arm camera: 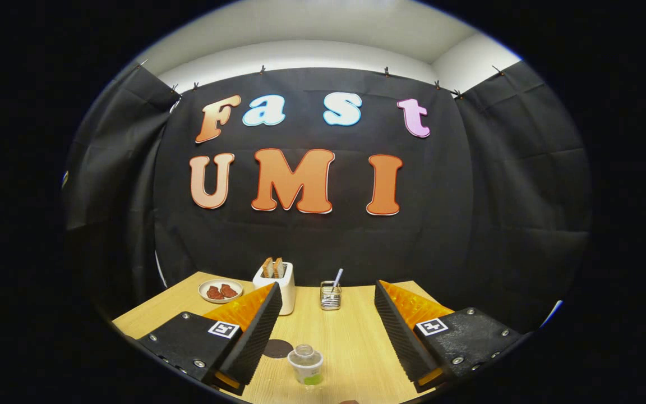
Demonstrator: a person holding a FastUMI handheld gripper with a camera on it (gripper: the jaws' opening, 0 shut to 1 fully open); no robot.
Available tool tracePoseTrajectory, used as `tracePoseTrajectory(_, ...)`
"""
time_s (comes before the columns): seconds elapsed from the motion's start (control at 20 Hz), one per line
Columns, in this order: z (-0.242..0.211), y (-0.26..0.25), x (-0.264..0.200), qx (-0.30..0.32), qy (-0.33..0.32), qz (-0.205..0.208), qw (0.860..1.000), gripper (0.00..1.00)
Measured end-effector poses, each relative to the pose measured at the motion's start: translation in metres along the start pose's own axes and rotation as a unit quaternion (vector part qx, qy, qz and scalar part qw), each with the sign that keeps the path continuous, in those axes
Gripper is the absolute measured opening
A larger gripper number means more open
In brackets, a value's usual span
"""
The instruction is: Take the bottle from table, then pour the juice into the cup, finally place the bottle on the coaster
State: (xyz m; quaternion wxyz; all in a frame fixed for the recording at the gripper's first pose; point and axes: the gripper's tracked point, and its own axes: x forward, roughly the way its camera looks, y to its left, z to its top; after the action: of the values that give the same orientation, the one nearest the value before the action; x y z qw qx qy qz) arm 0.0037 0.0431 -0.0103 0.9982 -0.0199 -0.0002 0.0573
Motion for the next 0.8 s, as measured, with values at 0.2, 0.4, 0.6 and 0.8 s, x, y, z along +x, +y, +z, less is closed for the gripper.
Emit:
tracePoseTrajectory(0.2, -0.014, 0.015, 0.0, -0.002, 0.007, 0.013, 1.0, 0.99)
tracePoseTrajectory(0.4, -0.044, 0.028, 0.001, -0.009, 0.023, 0.018, 1.0, 0.99)
tracePoseTrajectory(0.6, -0.088, 0.032, 0.006, -0.002, 0.053, 0.021, 0.998, 0.99)
tracePoseTrajectory(0.8, -0.132, 0.024, 0.017, -0.003, 0.081, 0.013, 0.997, 0.99)
